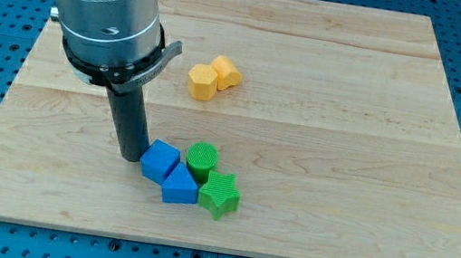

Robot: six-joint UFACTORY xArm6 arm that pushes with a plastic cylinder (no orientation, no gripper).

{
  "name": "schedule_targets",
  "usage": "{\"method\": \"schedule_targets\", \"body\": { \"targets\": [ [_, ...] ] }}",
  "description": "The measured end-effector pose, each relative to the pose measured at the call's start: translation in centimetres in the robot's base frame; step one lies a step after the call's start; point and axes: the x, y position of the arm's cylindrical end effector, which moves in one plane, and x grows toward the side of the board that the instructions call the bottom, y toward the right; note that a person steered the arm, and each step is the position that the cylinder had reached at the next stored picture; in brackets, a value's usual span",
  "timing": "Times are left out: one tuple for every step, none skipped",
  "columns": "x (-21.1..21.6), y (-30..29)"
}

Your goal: Push the yellow heart above the hexagon

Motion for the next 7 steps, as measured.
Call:
{"method": "schedule_targets", "body": {
  "targets": [
    [-0.1, 0.0],
    [-1.3, 0.0],
    [-2.2, 1.3],
    [-5.3, 3.9],
    [-7.6, 7.5],
    [-10.3, 9.0],
    [-13.2, 8.5]
  ]
}}
